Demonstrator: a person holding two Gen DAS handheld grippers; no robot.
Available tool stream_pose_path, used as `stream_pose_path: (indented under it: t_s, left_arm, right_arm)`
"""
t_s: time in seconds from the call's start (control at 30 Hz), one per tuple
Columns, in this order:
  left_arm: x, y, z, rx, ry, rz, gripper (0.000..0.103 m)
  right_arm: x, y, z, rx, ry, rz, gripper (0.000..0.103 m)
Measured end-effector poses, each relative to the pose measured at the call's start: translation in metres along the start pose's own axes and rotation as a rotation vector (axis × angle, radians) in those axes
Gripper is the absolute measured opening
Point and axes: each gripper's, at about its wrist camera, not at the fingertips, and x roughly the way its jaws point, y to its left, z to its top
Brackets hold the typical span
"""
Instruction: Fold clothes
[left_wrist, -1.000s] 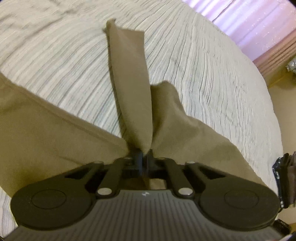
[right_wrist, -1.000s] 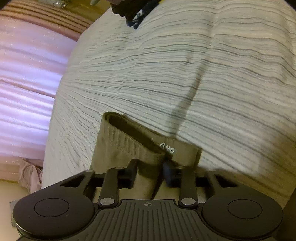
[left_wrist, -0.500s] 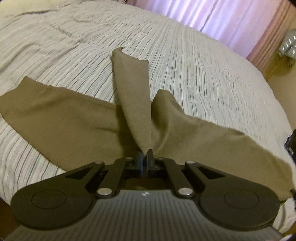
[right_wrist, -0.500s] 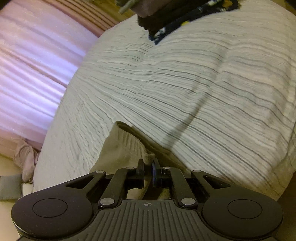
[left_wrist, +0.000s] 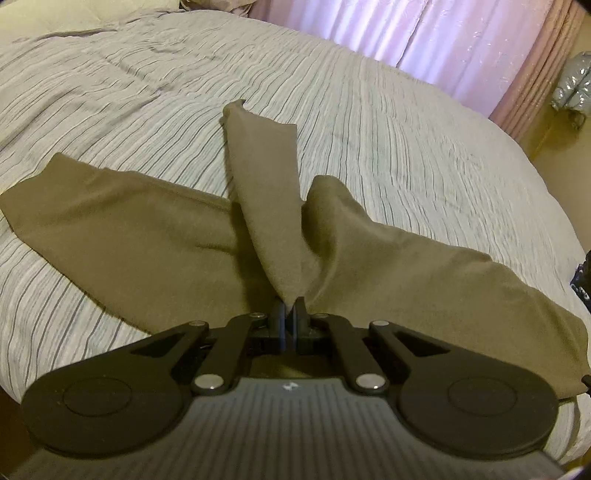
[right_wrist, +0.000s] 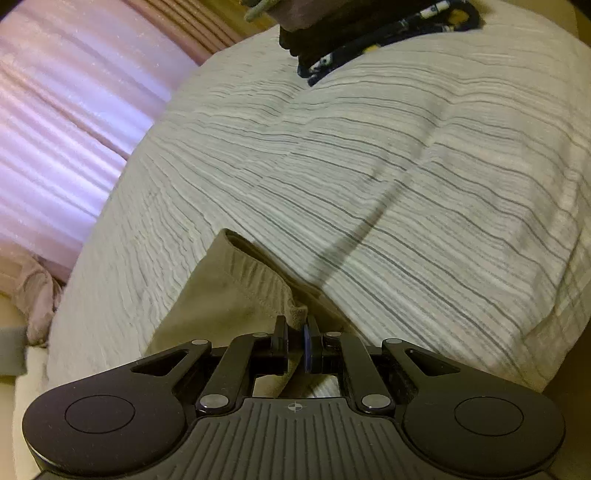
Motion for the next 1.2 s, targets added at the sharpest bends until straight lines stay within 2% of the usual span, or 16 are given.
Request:
stream_pose_path:
  t_s: [0.3,0.4,0.43,0.47,0.5,0.57,0.63,0.8,0.9,1.03,1.13,1.2]
  left_arm:
    - [0.019,0.0,-0.019,0.003,0.056,0.037,0.002]
    - [0.026,-0.002,-0.02,0.012,0.077,0.057,0.005]
    - [0.026,-0.003,-0.018,0.014,0.086,0.062,0.006]
    - [0.026,-0.004,-0.016,0.019,0.096,0.067,0.008]
    - [0.023,-0.005,-0.013,0.031,0.11,0.072,0.013]
    - [0.016,-0.006,-0.005,0.055,0.139,0.082,0.021]
    - [0.009,-0.007,0.006,0.082,0.15,0.096,0.022]
    - [0.002,-0.009,0.051,0.141,0.106,0.141,0.022]
    - [0.023,-0.018,0.089,0.191,0.07,0.177,0.022]
    - [0.077,-0.043,0.136,0.28,0.041,0.168,0.029]
    - [0.126,-0.066,0.157,0.356,0.089,0.183,0.033]
    - [0.155,-0.078,0.161,0.405,0.121,0.226,0.034]
  right_arm:
    - [0.015,-0.001,0.0,-0.02,0.027,-0.062,0.007]
    - [0.017,0.01,0.0,-0.095,0.05,-0.106,0.011]
    - [0.016,0.015,0.001,-0.129,0.062,-0.124,0.035]
    - [0.015,0.021,0.002,-0.167,0.065,-0.165,0.052]
    - [0.012,0.027,0.002,-0.205,0.051,-0.212,0.073]
    - [0.004,0.037,0.005,-0.268,0.015,-0.256,0.074]
    - [-0.003,0.046,0.01,-0.301,-0.028,-0.294,0.074]
    - [0.011,0.064,0.031,-0.256,-0.075,-0.324,0.074]
    - [0.033,0.085,0.039,-0.241,-0.073,-0.3,0.074]
    - [0.063,0.117,0.041,-0.257,-0.072,-0.236,0.074]
    - [0.081,0.133,0.036,-0.283,-0.04,-0.208,0.074]
    - [0.087,0.139,0.032,-0.31,-0.032,-0.223,0.074]
